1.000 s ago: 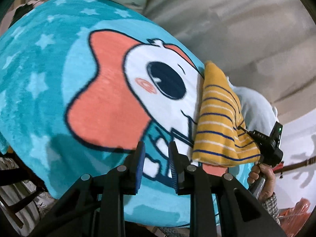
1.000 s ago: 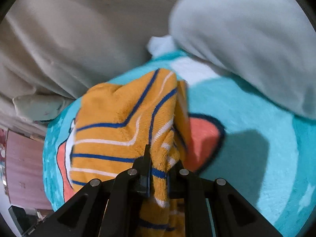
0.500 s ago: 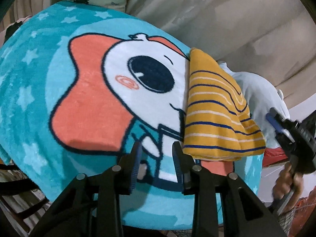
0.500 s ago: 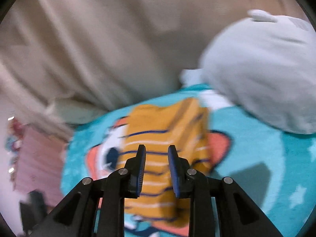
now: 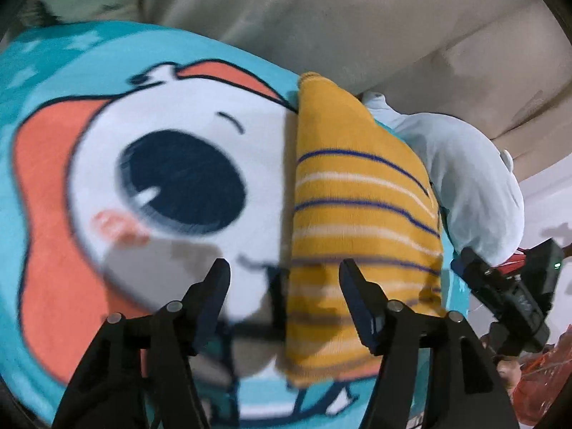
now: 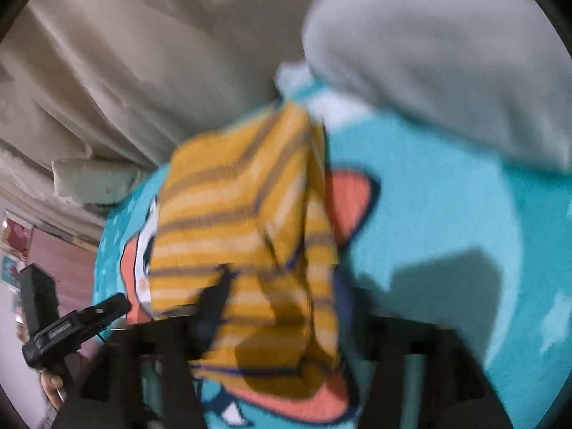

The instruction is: Fold small clothes

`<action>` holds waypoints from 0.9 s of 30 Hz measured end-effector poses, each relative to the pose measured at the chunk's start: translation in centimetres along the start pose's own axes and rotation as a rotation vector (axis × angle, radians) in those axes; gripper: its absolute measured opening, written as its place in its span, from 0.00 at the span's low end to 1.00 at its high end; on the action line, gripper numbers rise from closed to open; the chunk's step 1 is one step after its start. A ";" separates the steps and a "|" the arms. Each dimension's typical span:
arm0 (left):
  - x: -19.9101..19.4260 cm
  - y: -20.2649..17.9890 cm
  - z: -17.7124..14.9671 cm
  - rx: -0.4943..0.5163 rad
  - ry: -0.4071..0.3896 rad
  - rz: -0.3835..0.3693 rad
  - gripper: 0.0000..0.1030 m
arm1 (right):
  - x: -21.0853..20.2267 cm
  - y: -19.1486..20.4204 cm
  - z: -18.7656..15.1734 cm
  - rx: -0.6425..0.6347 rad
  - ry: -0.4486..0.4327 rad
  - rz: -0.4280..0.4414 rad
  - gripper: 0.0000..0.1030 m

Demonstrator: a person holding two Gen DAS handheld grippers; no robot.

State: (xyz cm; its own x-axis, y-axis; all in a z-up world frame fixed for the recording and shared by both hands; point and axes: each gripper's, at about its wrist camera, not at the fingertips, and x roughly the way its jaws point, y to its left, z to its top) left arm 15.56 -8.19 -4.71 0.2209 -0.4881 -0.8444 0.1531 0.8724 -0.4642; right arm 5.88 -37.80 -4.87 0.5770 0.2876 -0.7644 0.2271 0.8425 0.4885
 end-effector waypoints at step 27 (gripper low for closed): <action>-1.5 -1.8 3.3 0.116 0.002 -0.006 0.54 | 3.8 0.9 0.2 0.177 0.066 0.081 0.51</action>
State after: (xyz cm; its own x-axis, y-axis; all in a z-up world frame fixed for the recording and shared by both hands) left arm 18.11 -9.15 -1.73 0.2183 -0.4932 -0.8421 0.2648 0.8605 -0.4353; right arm 8.46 -36.07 -7.22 0.5477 0.3856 -0.7425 0.3192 0.7240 0.6115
